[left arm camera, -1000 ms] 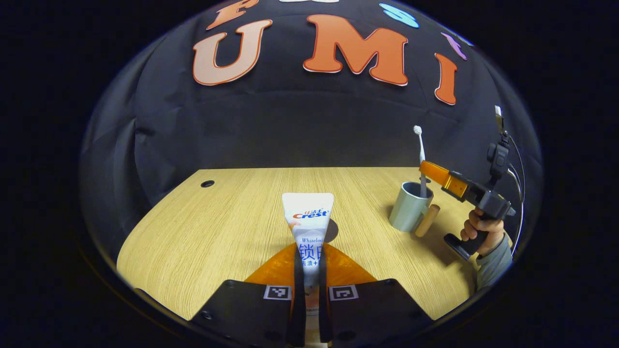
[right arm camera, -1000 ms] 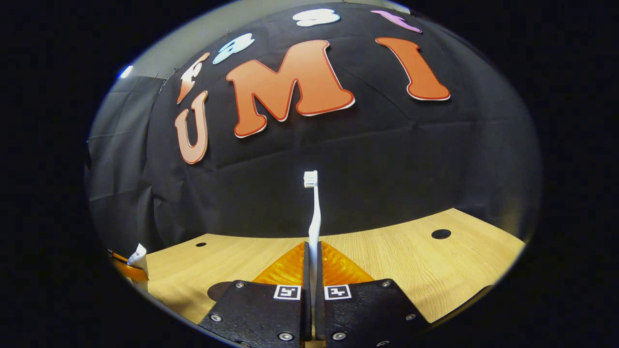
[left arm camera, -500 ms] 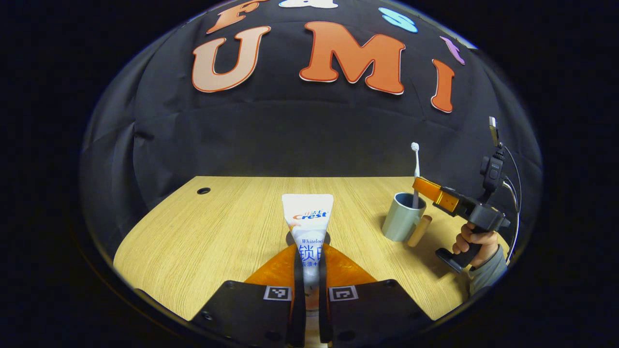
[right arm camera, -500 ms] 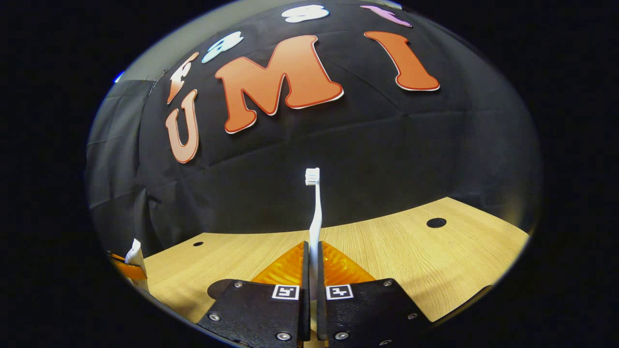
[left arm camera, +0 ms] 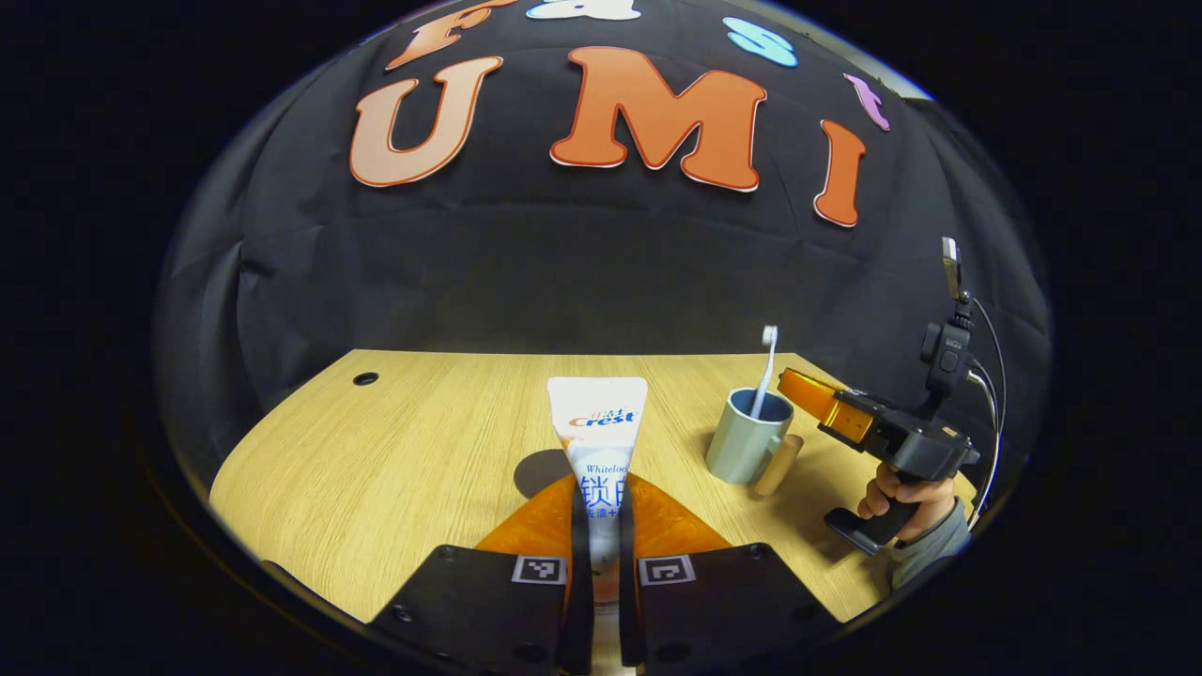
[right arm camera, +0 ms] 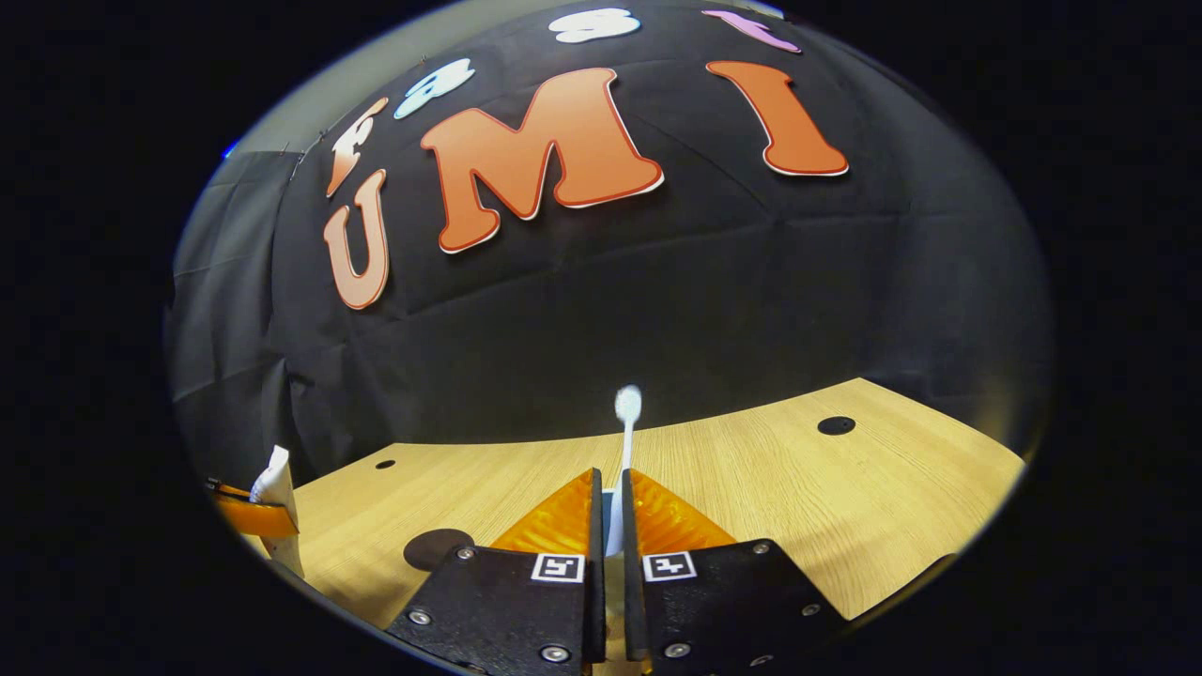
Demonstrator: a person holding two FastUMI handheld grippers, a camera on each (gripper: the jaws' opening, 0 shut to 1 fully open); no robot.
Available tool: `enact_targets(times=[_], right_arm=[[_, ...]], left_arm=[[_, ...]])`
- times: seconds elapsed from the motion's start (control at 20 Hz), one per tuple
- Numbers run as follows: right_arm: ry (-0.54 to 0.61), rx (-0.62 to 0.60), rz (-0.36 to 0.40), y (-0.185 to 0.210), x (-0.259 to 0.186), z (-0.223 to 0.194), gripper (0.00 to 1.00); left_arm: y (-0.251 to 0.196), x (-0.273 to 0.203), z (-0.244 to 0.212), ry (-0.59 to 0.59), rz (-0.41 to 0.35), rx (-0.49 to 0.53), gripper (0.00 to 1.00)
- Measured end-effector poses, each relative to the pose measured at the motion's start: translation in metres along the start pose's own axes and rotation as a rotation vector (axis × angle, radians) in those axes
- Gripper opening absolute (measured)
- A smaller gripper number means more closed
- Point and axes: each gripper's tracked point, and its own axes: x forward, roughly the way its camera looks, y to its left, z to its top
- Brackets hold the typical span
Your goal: Put the toothbrush and toothpaste on the desktop into the cup, then pick up the cup and place it on the coaster on the desktop.
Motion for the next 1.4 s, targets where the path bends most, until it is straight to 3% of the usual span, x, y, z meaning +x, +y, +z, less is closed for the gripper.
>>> enact_targets(times=[0.15,0.25,0.3,0.5,0.9,1.4], right_arm=[[-0.006,-0.002,0.012,-0.002,-0.011,0.004,0.12],[0.016,-0.015,0.008,-0.006,-0.019,-0.001,0.25],[0.027,-0.02,0.007,-0.008,-0.021,-0.004,0.39],[-0.003,-0.039,-0.01,-0.015,-0.036,0.004,0.55],[-0.007,-0.076,-0.036,-0.029,-0.063,0.007,0.73],[-0.059,-0.085,-0.056,-0.048,-0.094,0.026,0.78]], left_arm=[[-0.017,0.013,0.006,-0.038,-0.034,0.0,0.14],[-0.036,0.021,0.01,-0.06,-0.072,-0.006,0.14],[-0.042,0.024,0.015,-0.075,-0.087,-0.005,0.14],[-0.064,0.03,0.037,-0.149,-0.141,0.001,0.14],[-0.121,0.061,0.063,-0.264,-0.245,0.018,0.14],[-0.143,0.097,0.095,-0.436,-0.291,-0.069,0.14]])
